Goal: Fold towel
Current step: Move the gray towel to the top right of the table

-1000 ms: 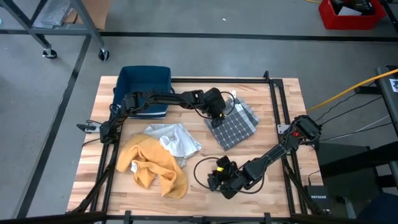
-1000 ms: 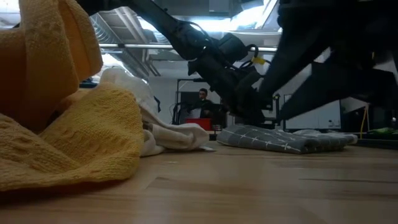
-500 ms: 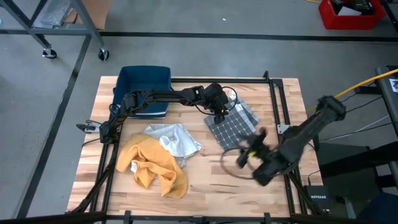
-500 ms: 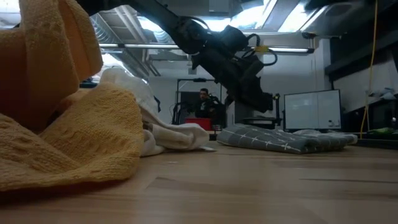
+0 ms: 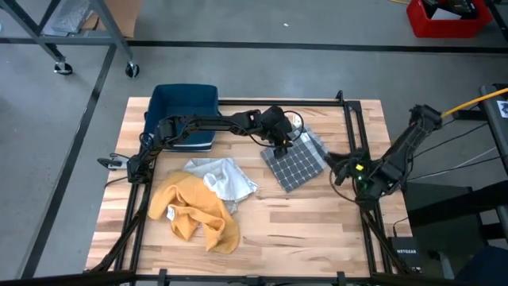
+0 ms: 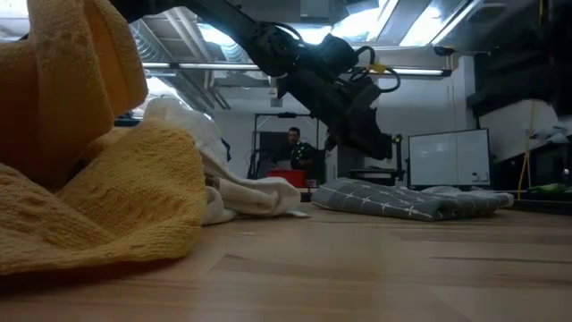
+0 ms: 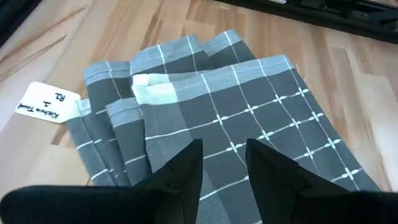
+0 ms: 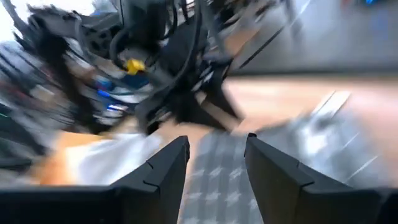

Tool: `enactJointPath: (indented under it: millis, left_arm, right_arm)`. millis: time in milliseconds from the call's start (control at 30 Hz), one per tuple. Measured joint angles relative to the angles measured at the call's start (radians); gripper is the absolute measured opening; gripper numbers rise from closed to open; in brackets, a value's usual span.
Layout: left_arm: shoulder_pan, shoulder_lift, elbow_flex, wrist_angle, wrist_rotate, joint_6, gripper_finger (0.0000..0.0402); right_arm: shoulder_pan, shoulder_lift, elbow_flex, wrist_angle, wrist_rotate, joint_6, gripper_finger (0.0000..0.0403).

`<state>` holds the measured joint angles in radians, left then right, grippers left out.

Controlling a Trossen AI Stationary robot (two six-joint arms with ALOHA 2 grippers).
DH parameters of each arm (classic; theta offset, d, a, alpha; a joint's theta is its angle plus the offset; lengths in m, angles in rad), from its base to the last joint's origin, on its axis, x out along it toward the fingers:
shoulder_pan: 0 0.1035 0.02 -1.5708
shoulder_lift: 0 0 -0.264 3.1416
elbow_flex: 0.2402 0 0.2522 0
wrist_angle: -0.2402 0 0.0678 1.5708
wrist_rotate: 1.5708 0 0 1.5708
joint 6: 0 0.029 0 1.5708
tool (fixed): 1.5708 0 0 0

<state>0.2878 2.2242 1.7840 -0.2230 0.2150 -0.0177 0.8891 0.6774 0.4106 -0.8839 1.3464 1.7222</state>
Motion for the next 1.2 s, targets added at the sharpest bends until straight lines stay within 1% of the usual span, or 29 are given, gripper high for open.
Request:
enactJointPath:
  millis: [67, 133, 200, 267, 333, 433, 500, 567, 733, 933, 1200]
  left_arm:
    - [0.002, 0.000, 0.000, 0.007, 0.033, 0.000, 0.0114]
    - [0.005, 0.000, 0.000, 0.028, 0.090, 0.000, 0.0114]
    - [0.009, 0.000, 0.000, 0.070, 0.150, -0.002, 0.0114]
    - [0.015, 0.000, 0.000, 0.125, 0.185, -0.024, 0.0114]
    - [0.027, 0.000, 0.001, 0.161, 0.187, -0.054, 0.0113]
    - [0.058, 0.000, 0.001, 0.170, 0.186, -0.084, 0.0114]
    - [0.081, 0.006, 0.001, 0.172, 0.186, -0.099, 0.0114]
    - [0.104, 0.020, 0.001, 0.170, 0.186, -0.136, 0.0114]
    - [0.148, 0.081, 0.001, 0.171, 0.188, -0.217, 0.0114]
    - [0.155, 0.132, 0.000, 0.239, 0.222, -0.306, 0.0114]
    - [0.130, 0.133, 0.000, 0.243, 0.245, -0.288, 0.0114]
  right_arm:
    - [0.028, -0.056, -0.100, 0.243, 0.004, -0.083, 0.0166]
    - [0.050, -0.081, -0.167, 0.488, -0.025, -0.254, 0.0166]
    - [0.063, -0.089, -0.203, 0.711, -0.089, -0.457, 0.0166]
    - [0.060, -0.088, -0.216, 0.895, -0.185, -0.643, 0.0166]
    - [0.060, -0.086, -0.217, 1.040, -0.284, -0.785, 0.0166]
    - [0.060, -0.084, -0.217, 1.174, -0.350, -0.935, 0.0166]
    - [0.060, -0.084, -0.217, 1.201, -0.355, -1.005, 0.0166]
    - [0.060, -0.084, -0.217, 1.204, -0.355, -1.038, 0.0166]
    - [0.059, -0.076, -0.218, 1.203, -0.325, -1.045, 0.0166]
    - [0.059, -0.077, -0.218, 1.203, -0.301, -1.045, 0.0166]
    - [0.059, -0.077, -0.218, 1.196, -0.309, -1.044, 0.0166]
